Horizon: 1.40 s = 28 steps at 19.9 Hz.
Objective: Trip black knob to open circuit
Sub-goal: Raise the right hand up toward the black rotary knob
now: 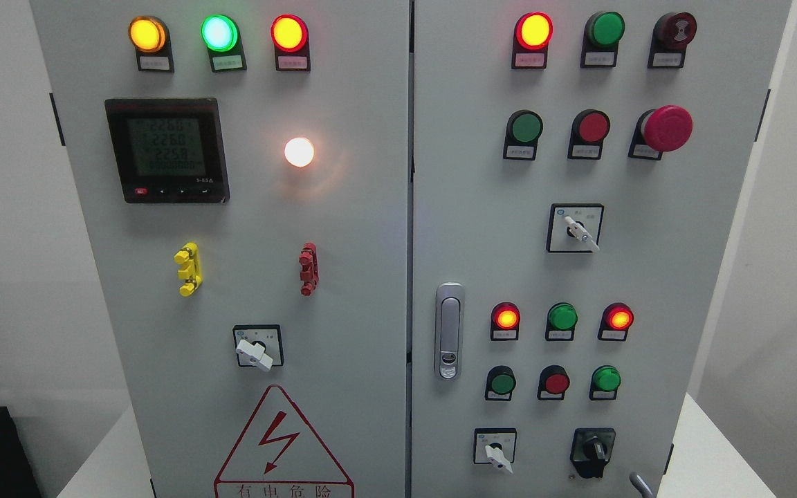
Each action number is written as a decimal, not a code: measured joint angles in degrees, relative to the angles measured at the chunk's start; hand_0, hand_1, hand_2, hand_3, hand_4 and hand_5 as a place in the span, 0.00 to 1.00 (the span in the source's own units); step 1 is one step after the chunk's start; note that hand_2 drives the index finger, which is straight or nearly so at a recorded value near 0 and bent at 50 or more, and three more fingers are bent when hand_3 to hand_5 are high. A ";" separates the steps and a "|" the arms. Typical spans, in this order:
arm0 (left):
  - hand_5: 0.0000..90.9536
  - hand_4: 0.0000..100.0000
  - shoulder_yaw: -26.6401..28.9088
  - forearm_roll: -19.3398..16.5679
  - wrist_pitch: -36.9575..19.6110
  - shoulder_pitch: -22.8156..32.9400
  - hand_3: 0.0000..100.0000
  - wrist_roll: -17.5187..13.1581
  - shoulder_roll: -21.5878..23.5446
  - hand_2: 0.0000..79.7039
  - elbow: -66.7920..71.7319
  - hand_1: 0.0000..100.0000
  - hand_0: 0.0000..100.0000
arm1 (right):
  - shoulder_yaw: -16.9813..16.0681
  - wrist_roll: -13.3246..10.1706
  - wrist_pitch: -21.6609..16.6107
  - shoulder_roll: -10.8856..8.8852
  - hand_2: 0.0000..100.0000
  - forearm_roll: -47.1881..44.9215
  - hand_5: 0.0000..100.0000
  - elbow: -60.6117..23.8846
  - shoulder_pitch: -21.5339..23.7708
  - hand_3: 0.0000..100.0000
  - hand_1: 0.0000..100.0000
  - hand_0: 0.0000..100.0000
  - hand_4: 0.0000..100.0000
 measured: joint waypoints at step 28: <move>0.00 0.00 0.00 0.00 0.00 0.00 0.00 0.00 0.00 0.00 0.00 0.39 0.12 | 3.74 -1.88 1.23 -0.48 0.00 0.04 0.94 0.24 -1.23 1.00 0.74 0.56 1.00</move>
